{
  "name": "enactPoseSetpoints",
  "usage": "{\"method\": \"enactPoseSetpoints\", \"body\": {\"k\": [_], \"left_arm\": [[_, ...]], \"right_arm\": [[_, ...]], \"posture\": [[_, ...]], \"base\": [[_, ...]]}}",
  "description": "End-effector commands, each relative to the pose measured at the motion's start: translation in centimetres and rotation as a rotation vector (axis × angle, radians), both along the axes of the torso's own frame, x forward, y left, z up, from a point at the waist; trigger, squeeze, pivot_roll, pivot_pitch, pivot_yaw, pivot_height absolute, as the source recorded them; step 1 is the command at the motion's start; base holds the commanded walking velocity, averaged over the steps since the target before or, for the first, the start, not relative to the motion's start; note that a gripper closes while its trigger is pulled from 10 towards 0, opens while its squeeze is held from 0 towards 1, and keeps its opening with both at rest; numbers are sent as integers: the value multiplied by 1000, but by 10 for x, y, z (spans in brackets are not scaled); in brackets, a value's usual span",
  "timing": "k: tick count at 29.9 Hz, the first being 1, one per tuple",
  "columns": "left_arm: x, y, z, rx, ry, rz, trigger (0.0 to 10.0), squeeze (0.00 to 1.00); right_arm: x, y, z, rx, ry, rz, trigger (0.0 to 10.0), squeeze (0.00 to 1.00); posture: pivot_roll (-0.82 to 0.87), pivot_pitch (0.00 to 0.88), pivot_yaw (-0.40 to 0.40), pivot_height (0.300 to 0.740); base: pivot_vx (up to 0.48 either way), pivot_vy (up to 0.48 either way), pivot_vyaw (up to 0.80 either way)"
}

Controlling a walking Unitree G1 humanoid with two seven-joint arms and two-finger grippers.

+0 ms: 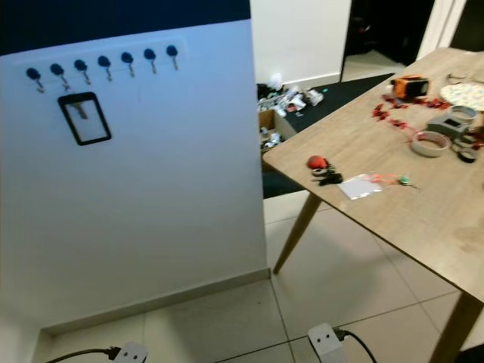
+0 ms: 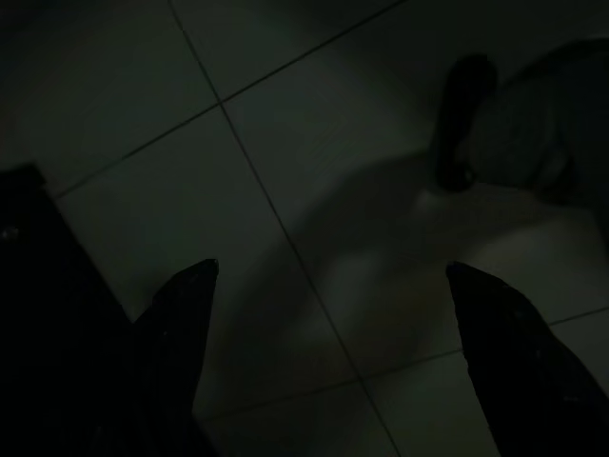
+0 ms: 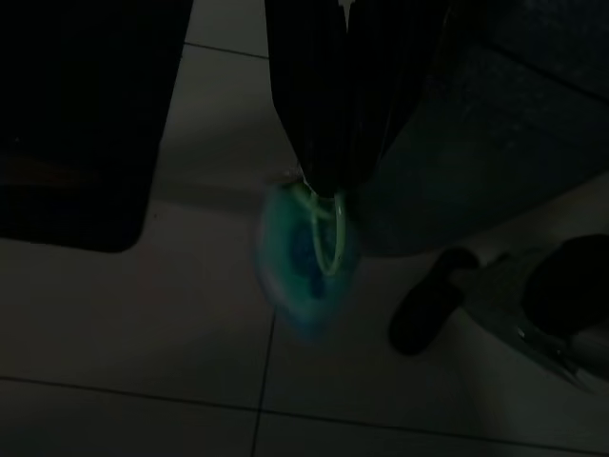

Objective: Hang keys on a hook

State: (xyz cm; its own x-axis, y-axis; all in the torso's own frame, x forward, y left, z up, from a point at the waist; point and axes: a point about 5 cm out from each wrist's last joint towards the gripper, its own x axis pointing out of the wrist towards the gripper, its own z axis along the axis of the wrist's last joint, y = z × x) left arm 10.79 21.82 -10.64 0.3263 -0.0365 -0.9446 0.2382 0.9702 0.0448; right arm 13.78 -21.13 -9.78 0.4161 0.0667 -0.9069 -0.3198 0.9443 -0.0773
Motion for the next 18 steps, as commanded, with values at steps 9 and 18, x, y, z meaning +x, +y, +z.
{"method": "enactPoseSetpoints", "body": {"k": [9,18], "left_arm": [[-4,1,-1,1,12,26,10000,0],[-6,0,-2,-5,16,28,10000,0]], "right_arm": [[-1,0,0,0,4,0,10000,0],[-3,-2,-1,-3,4,2,10000,0]], "posture": [[-58,29,68,740],[-60,32,69,740]], "base": [[0,0,697],[0,0,699]]}}
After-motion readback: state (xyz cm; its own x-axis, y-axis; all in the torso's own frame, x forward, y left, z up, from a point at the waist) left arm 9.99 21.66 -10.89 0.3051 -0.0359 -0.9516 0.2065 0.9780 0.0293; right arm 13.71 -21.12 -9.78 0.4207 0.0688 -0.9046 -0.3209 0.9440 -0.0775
